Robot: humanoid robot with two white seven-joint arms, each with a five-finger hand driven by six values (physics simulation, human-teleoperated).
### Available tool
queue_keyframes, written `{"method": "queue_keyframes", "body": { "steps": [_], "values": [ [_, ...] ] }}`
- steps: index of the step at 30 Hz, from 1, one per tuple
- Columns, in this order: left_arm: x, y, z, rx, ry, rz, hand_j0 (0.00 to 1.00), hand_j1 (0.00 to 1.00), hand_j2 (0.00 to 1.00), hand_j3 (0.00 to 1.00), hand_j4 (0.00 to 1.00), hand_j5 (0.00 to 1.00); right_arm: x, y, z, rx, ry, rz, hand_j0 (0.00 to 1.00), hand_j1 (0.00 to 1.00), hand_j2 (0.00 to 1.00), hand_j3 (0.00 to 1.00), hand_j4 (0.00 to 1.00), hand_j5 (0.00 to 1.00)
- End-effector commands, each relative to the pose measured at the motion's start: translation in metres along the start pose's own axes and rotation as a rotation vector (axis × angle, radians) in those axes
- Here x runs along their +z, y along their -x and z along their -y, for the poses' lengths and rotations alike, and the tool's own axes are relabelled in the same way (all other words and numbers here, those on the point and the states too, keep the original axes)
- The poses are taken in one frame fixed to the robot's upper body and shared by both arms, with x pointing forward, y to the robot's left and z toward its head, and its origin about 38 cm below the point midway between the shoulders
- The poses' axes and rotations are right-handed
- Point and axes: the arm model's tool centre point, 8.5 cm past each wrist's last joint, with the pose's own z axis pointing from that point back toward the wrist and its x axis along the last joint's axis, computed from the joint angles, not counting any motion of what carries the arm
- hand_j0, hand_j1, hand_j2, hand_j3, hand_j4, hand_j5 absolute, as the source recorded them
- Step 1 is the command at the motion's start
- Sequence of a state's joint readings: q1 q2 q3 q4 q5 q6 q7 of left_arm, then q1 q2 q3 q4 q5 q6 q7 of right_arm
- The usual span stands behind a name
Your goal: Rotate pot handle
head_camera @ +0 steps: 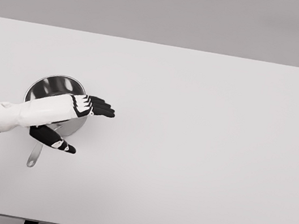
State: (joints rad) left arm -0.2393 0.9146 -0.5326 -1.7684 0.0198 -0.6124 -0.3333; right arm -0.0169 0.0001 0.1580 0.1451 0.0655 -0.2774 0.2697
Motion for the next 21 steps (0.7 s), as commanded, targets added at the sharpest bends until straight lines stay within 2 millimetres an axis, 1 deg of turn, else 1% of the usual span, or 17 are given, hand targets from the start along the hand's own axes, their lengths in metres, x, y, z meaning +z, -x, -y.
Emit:
{"method": "queue_keyframes", "body": {
  "steps": [1,3,4,6,8,10,12,13,14,16,17,18,19,21],
  "values": [
    [0.000,0.000,-0.001,0.006,-0.004,0.000,1.00,1.00,1.00,1.00,1.00,1.00,0.000,0.000,0.000,-0.001,0.000,0.000,1.00,1.00,1.00,1.00,1.00,1.00],
    [0.000,0.000,-0.002,0.001,-0.004,-0.001,1.00,1.00,1.00,1.00,1.00,1.00,0.000,0.003,-0.001,-0.004,-0.001,-0.005,1.00,1.00,1.00,1.00,1.00,1.00],
    [-0.001,-0.001,-0.008,-0.013,-0.008,0.003,1.00,1.00,1.00,1.00,1.00,1.00,0.000,0.003,-0.001,-0.004,-0.001,-0.005,1.00,1.00,1.00,1.00,1.00,1.00],
    [-0.005,-0.003,-0.025,-0.055,-0.024,0.016,1.00,1.00,1.00,1.00,1.00,1.00,0.000,0.003,-0.001,-0.004,-0.001,-0.005,1.00,1.00,1.00,1.00,1.00,1.00],
    [-0.005,-0.003,-0.025,-0.056,-0.023,0.017,1.00,1.00,1.00,1.00,1.00,1.00,0.000,0.003,-0.001,-0.004,-0.001,-0.005,1.00,1.00,1.00,1.00,1.00,1.00],
    [-0.007,-0.004,-0.034,-0.076,-0.030,0.023,1.00,1.00,1.00,1.00,1.00,1.00,0.000,0.003,-0.001,-0.004,-0.001,-0.005,1.00,1.00,1.00,1.00,1.00,1.00],
    [-0.005,-0.004,-0.039,-0.088,-0.034,0.018,1.00,1.00,1.00,1.00,1.00,1.00,0.000,0.003,-0.001,-0.004,-0.001,-0.005,1.00,1.00,1.00,1.00,1.00,1.00],
    [-0.006,-0.005,-0.045,-0.102,-0.050,0.022,1.00,1.00,1.00,1.00,1.00,1.00,0.000,0.003,-0.001,-0.004,-0.001,-0.005,1.00,1.00,1.00,1.00,1.00,1.00],
    [-0.007,-0.006,-0.051,-0.111,-0.089,0.026,1.00,1.00,1.00,1.00,1.00,1.00,0.000,0.003,-0.001,-0.004,-0.001,-0.005,1.00,1.00,1.00,1.00,1.00,1.00],
    [-0.008,-0.011,-0.077,-0.137,-0.267,0.051,1.00,1.00,1.00,1.00,1.00,1.00,0.000,0.003,-0.001,-0.004,-0.001,-0.005,1.00,1.00,1.00,1.00,1.00,1.00],
    [-0.011,-0.015,-0.091,-0.162,-0.315,0.068,1.00,1.00,1.00,1.00,1.00,1.00,0.000,0.003,-0.001,-0.004,-0.001,-0.005,1.00,1.00,1.00,1.00,1.00,1.00],
    [-0.012,-0.017,-0.097,-0.177,-0.326,0.075,1.00,1.00,1.00,1.00,1.00,1.00,0.000,0.003,-0.001,-0.004,-0.001,-0.005,1.00,1.00,1.00,1.00,1.00,1.00],
    [-0.012,-0.018,-0.099,-0.181,-0.330,0.077,1.00,1.00,1.00,1.00,1.00,1.00,0.000,0.003,-0.001,-0.004,-0.001,-0.005,1.00,1.00,1.00,1.00,1.00,1.00],
    [-0.014,-0.018,-0.097,-0.167,-0.357,0.086,1.00,1.00,1.00,1.00,1.00,1.00,0.000,0.003,-0.001,-0.004,-0.001,-0.005,1.00,1.00,1.00,1.00,1.00,1.00]
  ]
}}
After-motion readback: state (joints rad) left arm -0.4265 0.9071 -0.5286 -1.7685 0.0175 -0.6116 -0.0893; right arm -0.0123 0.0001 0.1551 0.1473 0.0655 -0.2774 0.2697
